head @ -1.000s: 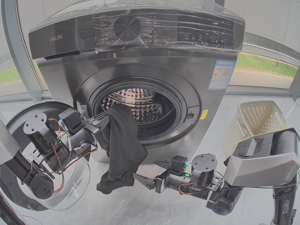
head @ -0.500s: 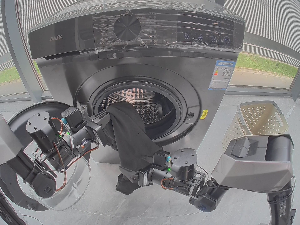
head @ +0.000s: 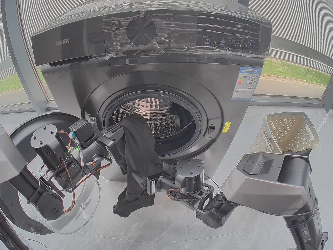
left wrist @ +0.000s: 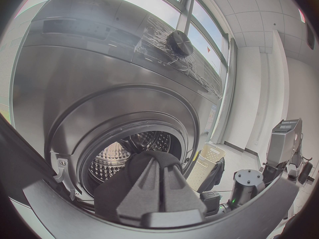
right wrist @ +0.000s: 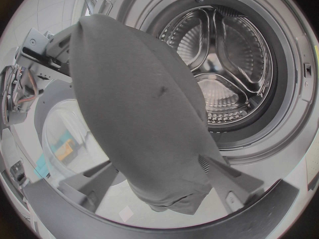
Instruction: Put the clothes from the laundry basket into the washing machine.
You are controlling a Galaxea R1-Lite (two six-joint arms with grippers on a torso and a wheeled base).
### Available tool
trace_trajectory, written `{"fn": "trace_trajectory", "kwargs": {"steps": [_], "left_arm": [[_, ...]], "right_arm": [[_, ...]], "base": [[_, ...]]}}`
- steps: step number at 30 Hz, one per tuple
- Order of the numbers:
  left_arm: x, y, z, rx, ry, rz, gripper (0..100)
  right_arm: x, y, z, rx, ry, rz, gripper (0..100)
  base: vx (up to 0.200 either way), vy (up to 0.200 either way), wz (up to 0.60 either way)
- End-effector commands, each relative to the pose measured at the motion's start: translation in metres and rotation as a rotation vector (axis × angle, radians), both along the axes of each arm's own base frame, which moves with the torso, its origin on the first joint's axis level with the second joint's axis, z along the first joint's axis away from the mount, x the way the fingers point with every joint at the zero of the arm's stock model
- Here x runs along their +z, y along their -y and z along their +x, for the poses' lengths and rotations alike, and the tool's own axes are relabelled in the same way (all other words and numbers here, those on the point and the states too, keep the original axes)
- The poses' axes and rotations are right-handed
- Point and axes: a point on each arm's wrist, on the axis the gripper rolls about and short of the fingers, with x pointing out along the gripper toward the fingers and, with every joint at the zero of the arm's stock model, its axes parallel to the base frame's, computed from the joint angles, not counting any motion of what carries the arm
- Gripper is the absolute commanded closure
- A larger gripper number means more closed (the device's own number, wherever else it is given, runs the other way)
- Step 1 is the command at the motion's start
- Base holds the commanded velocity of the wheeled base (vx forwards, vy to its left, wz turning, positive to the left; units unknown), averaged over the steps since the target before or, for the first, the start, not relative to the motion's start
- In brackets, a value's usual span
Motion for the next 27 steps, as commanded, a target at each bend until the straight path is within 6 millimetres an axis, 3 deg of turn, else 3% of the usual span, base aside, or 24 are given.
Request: {"fn": "trace_trajectory", "kwargs": {"steps": [1,7,11,13,17,22,27], "left_arm": [[0.0,0.0,0.0,-0.001,-0.001,0.0,100],[0.0,0.0,0.0,0.001,-0.002,-0.001,100],[0.0,-0.002,0.002,0.01,-0.001,-0.002,100],[0.0,-0.004,0.002,0.016,-0.002,-0.004,100],[0.001,-0.011,0.004,0.041,0.002,-0.003,100],[0.002,-0.014,0.004,0.048,0.006,-0.005,100],[0.002,-0.017,0.0,0.046,0.001,0.001,100]], "right_arm": [[-0.012,0.005,0.01,-0.035,-0.005,-0.012,100],[-0.007,0.015,0.016,-0.073,0.005,-0.004,100],[0.002,0.035,0.019,-0.109,0.032,-0.024,100],[0.009,0.055,0.019,-0.137,0.064,-0.059,100],[0.026,0.084,0.017,-0.184,0.111,-0.081,100],[0.064,0.126,0.016,-0.259,0.153,-0.048,100],[0.093,0.142,0.015,-0.3,0.23,0.026,100]], "base": [[0.0,0.0,0.0],[0.0,0.0,0.0],[0.0,0.0,0.0],[0.0,0.0,0.0],[0.0,0.0,0.0],[0.0,0.0,0.0],[0.0,0.0,0.0]]}}
